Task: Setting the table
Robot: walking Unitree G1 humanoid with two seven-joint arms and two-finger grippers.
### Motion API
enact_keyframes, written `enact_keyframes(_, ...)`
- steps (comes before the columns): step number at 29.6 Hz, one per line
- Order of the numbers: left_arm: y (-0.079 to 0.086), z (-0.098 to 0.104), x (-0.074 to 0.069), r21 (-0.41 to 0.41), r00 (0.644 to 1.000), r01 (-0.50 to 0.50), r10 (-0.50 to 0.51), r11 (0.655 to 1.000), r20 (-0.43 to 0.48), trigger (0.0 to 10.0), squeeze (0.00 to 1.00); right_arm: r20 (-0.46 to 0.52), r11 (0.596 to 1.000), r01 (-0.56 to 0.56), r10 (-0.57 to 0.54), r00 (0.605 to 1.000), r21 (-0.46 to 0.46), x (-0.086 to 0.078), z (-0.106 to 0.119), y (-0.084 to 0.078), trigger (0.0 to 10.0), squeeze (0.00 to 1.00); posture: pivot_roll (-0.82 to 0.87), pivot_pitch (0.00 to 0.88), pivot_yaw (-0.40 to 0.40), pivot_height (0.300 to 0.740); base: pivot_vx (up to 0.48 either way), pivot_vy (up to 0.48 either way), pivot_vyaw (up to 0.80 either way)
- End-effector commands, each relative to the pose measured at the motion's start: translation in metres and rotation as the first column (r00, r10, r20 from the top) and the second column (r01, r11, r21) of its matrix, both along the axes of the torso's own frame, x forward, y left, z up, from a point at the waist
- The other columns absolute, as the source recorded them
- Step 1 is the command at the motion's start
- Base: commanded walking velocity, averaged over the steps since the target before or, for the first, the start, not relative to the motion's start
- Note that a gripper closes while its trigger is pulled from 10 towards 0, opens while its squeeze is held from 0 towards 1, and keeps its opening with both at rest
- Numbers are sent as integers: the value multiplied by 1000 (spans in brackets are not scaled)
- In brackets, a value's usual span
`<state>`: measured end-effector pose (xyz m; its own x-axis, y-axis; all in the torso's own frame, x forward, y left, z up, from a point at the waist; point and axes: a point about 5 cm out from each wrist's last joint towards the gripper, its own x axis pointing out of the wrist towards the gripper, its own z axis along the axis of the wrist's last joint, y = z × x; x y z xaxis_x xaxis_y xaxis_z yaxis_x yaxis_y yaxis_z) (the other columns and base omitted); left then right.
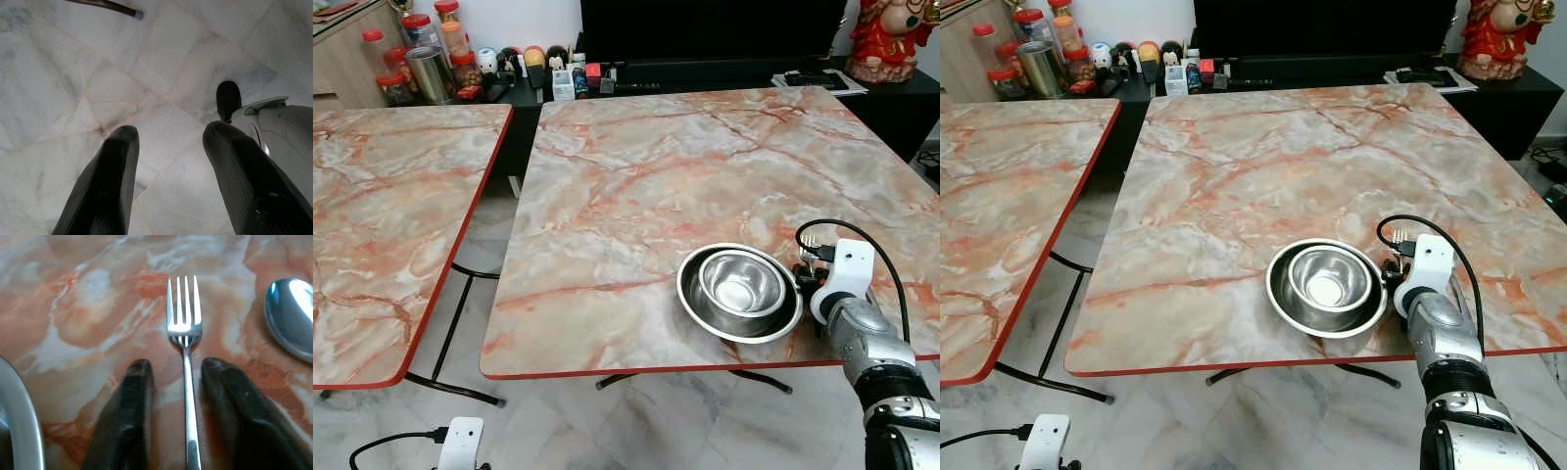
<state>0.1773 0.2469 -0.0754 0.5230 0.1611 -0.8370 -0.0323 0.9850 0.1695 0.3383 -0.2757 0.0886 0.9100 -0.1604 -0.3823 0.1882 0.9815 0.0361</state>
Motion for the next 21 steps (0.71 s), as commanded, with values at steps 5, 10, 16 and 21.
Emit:
enact_keyframes(5,2,-1,-3,6,1000,8,-7,1000,-21,10000,0,125,1000,13,-10,992,-26,12,29,-2,10000,0,37,46,39,740,0,0,0)
enact_keyframes(10,2,-1,-2,5,1000,8,-7,1000,-20,10000,0,192,999,16,-6,981,-48,16,43,-2,10000,0,36,45,41,740,0,0,0)
enact_keyframes(16,2,0,-2,6,1000,10,-10,1000,-18,10000,0,311,997,30,-8,950,-65,21,66,-1,10000,0,34,47,45,740,0,0,0)
enact_keyframes(21,3,0,-1,10,1000,8,-8,1000,-14,10000,0,362,996,50,-22,932,-69,22,79,-4,10000,0,34,49,46,740,0,0,0)
